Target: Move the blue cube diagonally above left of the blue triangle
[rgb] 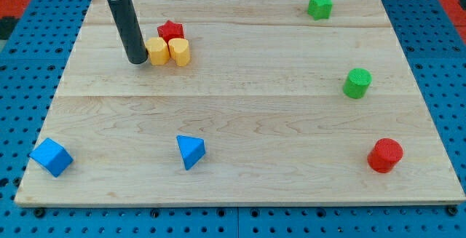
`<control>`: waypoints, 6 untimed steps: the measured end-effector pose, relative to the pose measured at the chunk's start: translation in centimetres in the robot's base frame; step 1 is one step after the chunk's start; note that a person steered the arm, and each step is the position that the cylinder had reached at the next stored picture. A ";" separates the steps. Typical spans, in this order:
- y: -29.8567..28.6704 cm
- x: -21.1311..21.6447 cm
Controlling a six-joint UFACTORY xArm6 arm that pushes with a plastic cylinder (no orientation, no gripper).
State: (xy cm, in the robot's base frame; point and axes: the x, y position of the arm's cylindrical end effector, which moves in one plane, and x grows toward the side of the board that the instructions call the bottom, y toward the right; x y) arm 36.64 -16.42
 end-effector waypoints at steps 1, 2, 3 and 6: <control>-4.4 3.1; -10.1 8.5; -13.9 14.6; -12.8 25.0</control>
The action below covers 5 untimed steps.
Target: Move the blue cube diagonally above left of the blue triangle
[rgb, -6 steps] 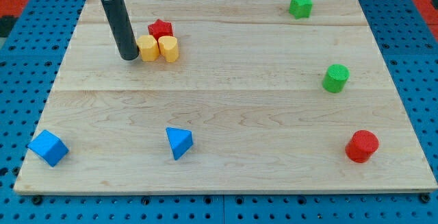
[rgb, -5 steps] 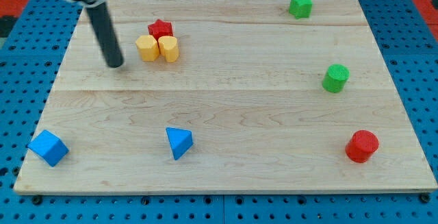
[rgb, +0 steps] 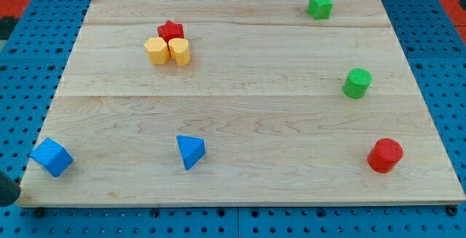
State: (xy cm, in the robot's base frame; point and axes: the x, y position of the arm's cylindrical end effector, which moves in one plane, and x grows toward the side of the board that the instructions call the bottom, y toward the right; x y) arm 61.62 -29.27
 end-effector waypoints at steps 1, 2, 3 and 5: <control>1.6 -2.8; 3.0 -4.9; 4.9 -6.7; 7.3 -12.2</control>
